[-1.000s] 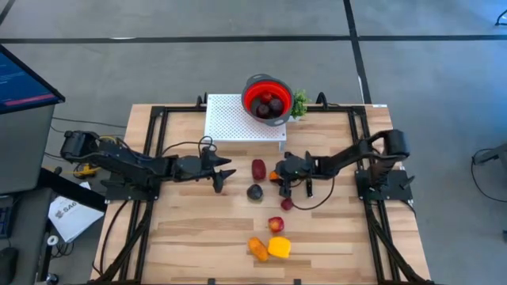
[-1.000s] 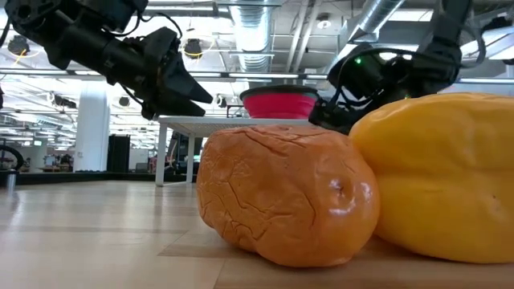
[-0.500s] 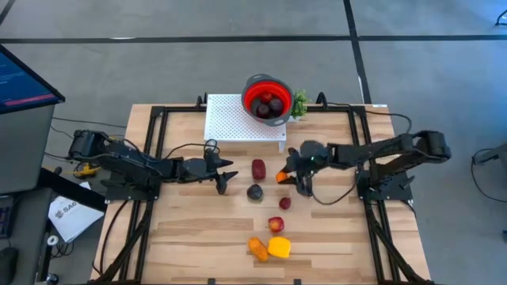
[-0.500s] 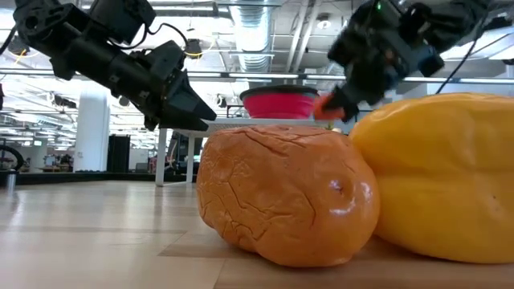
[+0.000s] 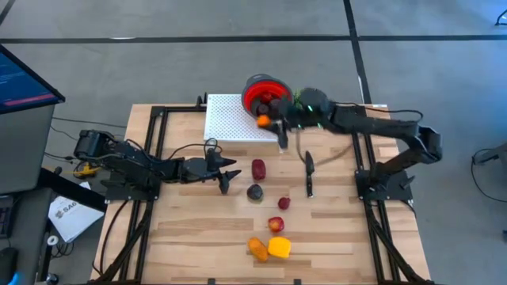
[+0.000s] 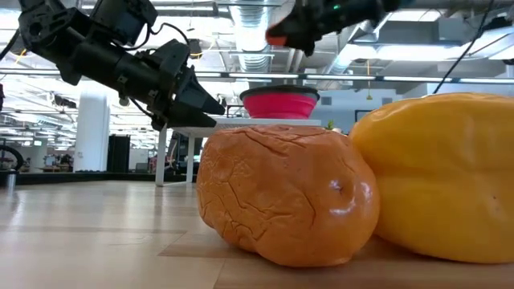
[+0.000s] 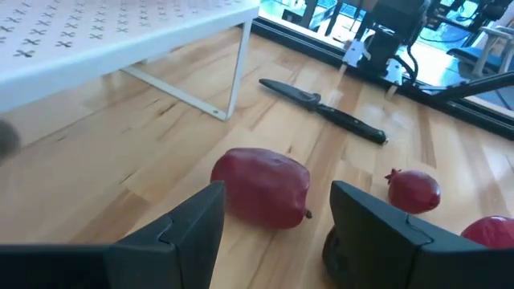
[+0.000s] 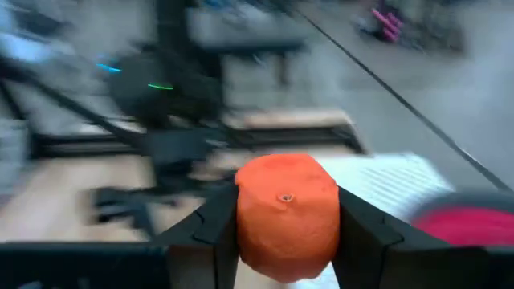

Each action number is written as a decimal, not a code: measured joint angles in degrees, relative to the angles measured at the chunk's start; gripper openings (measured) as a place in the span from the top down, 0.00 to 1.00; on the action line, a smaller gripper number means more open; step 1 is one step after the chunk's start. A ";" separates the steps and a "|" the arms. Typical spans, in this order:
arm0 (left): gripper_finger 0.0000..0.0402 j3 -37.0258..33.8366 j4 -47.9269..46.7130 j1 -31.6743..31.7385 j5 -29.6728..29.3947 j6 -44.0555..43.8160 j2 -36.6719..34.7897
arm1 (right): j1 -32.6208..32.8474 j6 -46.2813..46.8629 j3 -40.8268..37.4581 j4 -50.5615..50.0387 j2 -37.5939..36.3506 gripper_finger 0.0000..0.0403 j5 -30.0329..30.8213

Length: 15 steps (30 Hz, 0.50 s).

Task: Pick & Place Fruit
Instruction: Put the orange into the red strainer bowl

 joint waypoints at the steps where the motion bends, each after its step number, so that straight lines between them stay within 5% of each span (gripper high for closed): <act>1: 0.46 0.00 0.02 0.00 0.01 -0.09 0.00 | -1.17 -0.88 3.60 -5.08 1.70 0.64 1.25; 9: 0.46 0.00 0.78 -0.07 0.02 -0.29 0.00 | -9.58 -6.29 27.64 -39.74 16.11 0.64 4.20; 15: 0.46 0.00 0.87 -0.07 0.04 -0.31 0.00 | -13.53 -6.00 34.02 -49.87 22.60 0.61 4.11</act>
